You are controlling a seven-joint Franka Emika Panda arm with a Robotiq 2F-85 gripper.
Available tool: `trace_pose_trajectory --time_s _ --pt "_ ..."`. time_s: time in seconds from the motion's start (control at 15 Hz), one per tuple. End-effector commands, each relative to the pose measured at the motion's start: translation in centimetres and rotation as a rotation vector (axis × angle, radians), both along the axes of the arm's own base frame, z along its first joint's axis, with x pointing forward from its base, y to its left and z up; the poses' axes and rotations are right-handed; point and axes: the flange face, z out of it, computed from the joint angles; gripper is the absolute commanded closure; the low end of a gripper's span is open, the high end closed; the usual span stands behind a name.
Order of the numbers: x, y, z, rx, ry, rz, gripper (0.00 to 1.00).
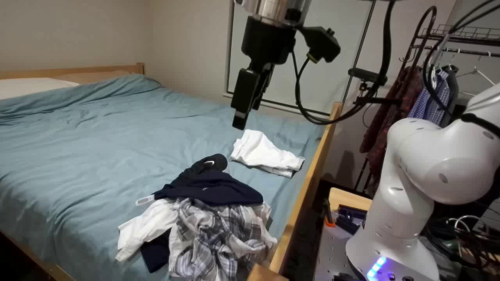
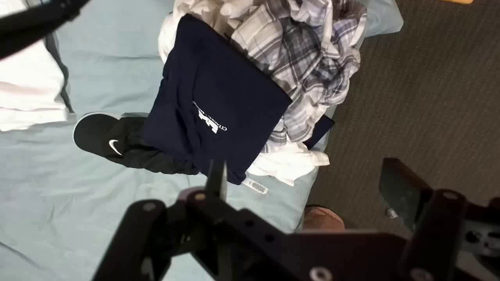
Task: Fold the white clothing on the right side of the bed
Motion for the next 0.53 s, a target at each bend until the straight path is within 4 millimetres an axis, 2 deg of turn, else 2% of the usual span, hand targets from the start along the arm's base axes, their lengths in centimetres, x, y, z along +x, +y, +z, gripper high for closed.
trace_pose_trajectory --time_s 0.0,0.13,0.27,0.47 --pt "0.0 0.0 0.1 -0.001 0.001 0.0 0.0" --pt "0.3 -0.4 0.0 0.009 0.003 0.004 0.0" --pt "1.1 -3.0 -0.7 0.024 -0.001 -0.081 0.0" --pt "1.5 -9.0 -3.5 0.045 0.007 -0.215 0.0"
